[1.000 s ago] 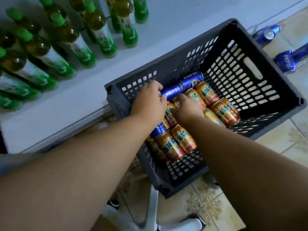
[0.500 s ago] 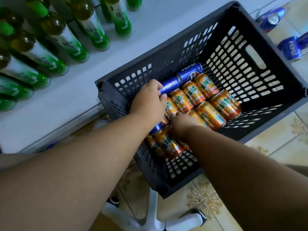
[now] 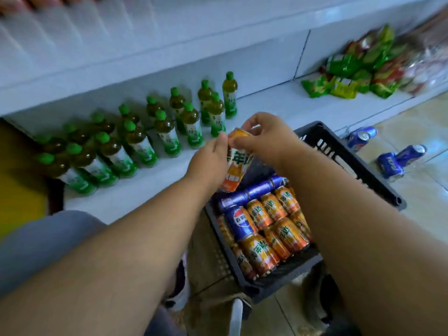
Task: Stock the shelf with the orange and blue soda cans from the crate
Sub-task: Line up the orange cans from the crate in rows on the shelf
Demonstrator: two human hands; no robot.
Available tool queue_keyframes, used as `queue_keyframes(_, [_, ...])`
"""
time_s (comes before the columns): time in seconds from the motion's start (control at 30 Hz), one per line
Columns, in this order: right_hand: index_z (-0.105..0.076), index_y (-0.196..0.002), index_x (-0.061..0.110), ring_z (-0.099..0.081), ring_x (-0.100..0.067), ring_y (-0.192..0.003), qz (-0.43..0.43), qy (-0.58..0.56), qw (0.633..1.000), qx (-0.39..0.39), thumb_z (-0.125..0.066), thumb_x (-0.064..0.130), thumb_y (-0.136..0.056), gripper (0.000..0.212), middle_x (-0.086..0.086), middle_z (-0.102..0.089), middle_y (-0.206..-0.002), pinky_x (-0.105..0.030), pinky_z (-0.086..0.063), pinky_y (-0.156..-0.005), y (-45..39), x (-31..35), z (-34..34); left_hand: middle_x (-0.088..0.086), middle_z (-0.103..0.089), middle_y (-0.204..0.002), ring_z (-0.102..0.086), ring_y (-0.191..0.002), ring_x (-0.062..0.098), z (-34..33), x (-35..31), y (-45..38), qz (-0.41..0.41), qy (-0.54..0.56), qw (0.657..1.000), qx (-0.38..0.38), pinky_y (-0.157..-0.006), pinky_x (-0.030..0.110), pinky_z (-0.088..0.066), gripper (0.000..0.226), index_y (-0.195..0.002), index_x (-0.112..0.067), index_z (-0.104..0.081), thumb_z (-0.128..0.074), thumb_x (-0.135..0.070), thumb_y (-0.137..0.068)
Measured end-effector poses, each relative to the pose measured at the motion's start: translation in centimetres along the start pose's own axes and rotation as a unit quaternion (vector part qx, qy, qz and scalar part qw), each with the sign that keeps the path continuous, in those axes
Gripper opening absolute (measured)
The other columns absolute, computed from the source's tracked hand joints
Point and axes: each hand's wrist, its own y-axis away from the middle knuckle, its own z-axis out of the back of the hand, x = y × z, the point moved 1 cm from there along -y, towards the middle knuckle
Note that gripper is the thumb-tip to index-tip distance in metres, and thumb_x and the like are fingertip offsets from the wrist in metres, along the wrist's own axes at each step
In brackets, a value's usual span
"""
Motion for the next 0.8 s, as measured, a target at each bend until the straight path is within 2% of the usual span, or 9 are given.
queue_keyframes(0.13, [-0.061,-0.103,0.020,-0.069,-0.016,-0.081,0.096,-0.086,0.991,-0.033,-0.082,0.039,-0.074,0.040,-0.004,-0.071,-0.097,-0.030,-0.053,-0.063,1.5,9.8,-2.5,0.003,-0.072,-0.097,-0.069,-0.092,0.025,7.8,-4.5,2.5,-0.028,0.112,0.985,-0.125,-0.087,0.046,-0.056,0.052,-0.092,-0.026,-0.064,-0.028,-0.063,-0.097])
queue_keyframes(0.2, [-0.056,-0.116,0.021,-0.069,-0.015,-0.087,0.126,-0.153,0.980,-0.022,-0.079,0.041,-0.080,0.047,-0.002,-0.068,-0.108,-0.025,-0.054,-0.062,2.2,13.8,-4.7,0.003,-0.073,-0.097,-0.070,-0.092,0.026,12.2,-6.1,3.4,-0.023,0.150,0.972,-0.181,-0.087,0.047,-0.056,0.062,-0.097,-0.025,-0.065,-0.026,-0.072,-0.089])
queue_keyframes(0.27, [-0.051,-0.128,0.022,-0.071,-0.015,-0.093,0.144,-0.185,0.972,0.011,-0.077,0.051,-0.076,0.065,-0.001,-0.067,-0.116,-0.031,-0.059,-0.071,2.8,17.2,-7.2,0.003,-0.073,-0.104,-0.070,-0.095,0.028,16.9,-7.1,4.0,-0.015,0.218,0.951,-0.218,-0.088,0.050,-0.056,0.065,-0.105,-0.028,-0.065,-0.029,-0.076,-0.081])
queue_keyframes(0.33, [-0.053,-0.128,0.024,-0.072,-0.012,-0.091,0.161,-0.165,0.972,0.051,-0.077,0.055,-0.074,0.067,0.003,-0.069,-0.114,-0.034,-0.060,-0.077,3.4,20.1,-9.8,0.002,-0.073,-0.106,-0.071,-0.095,0.028,21.3,-7.6,4.3,-0.031,0.266,0.929,-0.255,-0.087,0.052,-0.056,0.065,-0.104,-0.031,-0.065,-0.032,-0.080,-0.076])
queue_keyframes(0.4, [-0.059,-0.123,0.025,-0.072,-0.006,-0.086,0.194,-0.129,0.969,0.077,-0.075,0.048,-0.082,0.050,0.007,-0.071,-0.107,-0.029,-0.058,-0.077,3.5,22.9,-12.2,0.001,-0.074,-0.104,-0.071,-0.095,0.026,25.2,-8.1,4.6,-0.061,0.266,0.917,-0.291,-0.087,0.050,-0.056,0.074,-0.106,-0.032,-0.066,-0.032,-0.085,-0.068])
queue_keyframes(0.5, [-0.064,-0.114,0.024,-0.071,-0.007,-0.088,0.242,-0.079,0.962,0.098,-0.074,0.046,-0.083,0.040,0.009,-0.073,-0.099,-0.030,-0.057,-0.082,2.1,27.1,-14.9,0.003,-0.070,-0.107,-0.069,-0.094,0.023,29.7,-8.2,3.9,-0.105,0.276,0.898,-0.326,-0.083,0.047,-0.058,0.055,-0.114,-0.030,-0.062,-0.032,-0.070,-0.092])
queue_keyframes(0.63, [-0.064,-0.105,0.021,-0.066,-0.008,-0.082,0.257,-0.028,0.958,0.123,-0.074,0.040,-0.086,0.029,0.007,-0.069,-0.089,-0.023,-0.050,-0.066,-1.5,31.2,-17.8,-0.006,-0.061,-0.100,-0.060,-0.086,0.007,34.4,-7.2,1.1,-0.125,0.226,0.903,-0.344,-0.069,0.026,-0.048,0.040,-0.118,-0.033,-0.054,-0.027,-0.056,-0.102])
queue_keyframes(0.7, [-0.065,-0.106,0.020,-0.065,-0.011,-0.086,0.265,-0.008,0.957,0.116,-0.074,0.038,-0.086,0.028,0.005,-0.069,-0.092,-0.024,-0.051,-0.067,-4.1,32.0,-19.5,-0.009,-0.059,-0.098,-0.057,-0.086,0.006,36.2,-6.1,-0.8,-0.115,0.172,0.913,-0.350,-0.075,0.026,-0.043,0.032,-0.114,-0.035,-0.055,-0.029,-0.051,-0.104])
queue_keyframes(0.8, [-0.064,-0.111,0.018,-0.065,-0.015,-0.090,0.271,0.021,0.957,0.105,-0.075,0.035,-0.086,0.032,0.002,-0.069,-0.098,-0.030,-0.055,-0.076,-7.7,33.1,-22.9,-0.001,-0.066,-0.111,-0.061,-0.103,0.019,39.1,-3.3,-4.2,-0.105,0.088,0.927,-0.348,-0.094,0.036,-0.049,0.030,-0.120,-0.031,-0.061,-0.038,-0.042,-0.104])
